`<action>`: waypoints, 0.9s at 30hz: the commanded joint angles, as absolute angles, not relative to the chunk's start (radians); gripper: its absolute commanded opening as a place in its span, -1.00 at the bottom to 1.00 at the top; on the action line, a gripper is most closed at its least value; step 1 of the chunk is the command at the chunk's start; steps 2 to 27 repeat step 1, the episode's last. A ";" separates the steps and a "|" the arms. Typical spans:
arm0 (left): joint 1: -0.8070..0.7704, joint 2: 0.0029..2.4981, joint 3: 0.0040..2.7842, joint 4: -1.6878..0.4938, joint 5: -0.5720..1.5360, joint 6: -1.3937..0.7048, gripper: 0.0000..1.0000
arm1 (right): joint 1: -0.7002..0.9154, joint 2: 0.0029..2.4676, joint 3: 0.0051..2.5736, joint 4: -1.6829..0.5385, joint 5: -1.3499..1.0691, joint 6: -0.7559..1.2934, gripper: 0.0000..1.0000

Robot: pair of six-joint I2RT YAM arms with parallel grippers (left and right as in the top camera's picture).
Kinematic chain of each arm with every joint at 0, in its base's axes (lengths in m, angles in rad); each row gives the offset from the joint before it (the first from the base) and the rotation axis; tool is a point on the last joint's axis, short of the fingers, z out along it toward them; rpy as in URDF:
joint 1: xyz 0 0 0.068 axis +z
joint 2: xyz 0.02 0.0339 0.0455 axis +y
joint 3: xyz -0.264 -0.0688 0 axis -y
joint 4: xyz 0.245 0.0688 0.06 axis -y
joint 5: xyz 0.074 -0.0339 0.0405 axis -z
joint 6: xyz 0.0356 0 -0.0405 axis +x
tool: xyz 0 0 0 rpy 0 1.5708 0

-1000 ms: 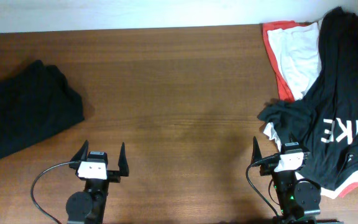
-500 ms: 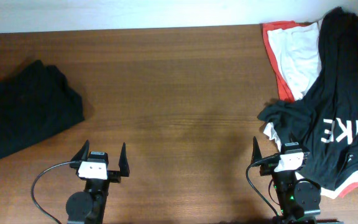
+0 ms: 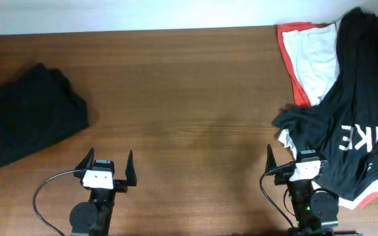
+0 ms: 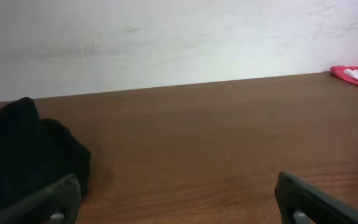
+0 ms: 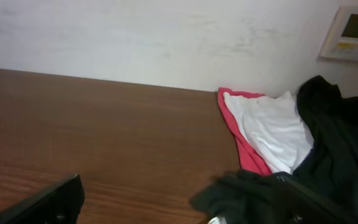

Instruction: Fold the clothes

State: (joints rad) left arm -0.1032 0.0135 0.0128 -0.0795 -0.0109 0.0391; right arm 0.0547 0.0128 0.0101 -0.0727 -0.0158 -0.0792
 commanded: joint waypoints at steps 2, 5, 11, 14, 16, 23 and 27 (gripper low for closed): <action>-0.096 0.005 0.010 -0.083 0.011 0.030 0.98 | 0.051 0.006 0.006 -0.079 -0.014 -0.078 0.97; -0.096 0.005 0.010 -0.083 0.011 0.030 0.98 | 0.051 0.006 0.006 -0.079 -0.014 -0.078 0.97; -0.096 0.005 0.010 -0.083 0.011 0.030 0.98 | 0.051 0.006 0.006 -0.079 -0.014 -0.078 0.97; -0.096 0.005 0.010 -0.083 0.011 0.030 0.98 | 0.051 0.006 0.006 -0.079 -0.014 -0.078 0.97; -0.096 0.005 0.010 -0.083 0.011 0.030 0.98 | 0.051 0.006 0.006 -0.079 -0.014 -0.078 0.97; -0.096 0.005 0.010 -0.083 0.011 0.030 0.98 | 0.051 0.006 0.006 -0.079 -0.014 -0.078 0.97; -0.096 0.005 0.010 -0.083 0.011 0.030 0.98 | 0.051 0.006 0.006 -0.079 -0.014 -0.078 0.97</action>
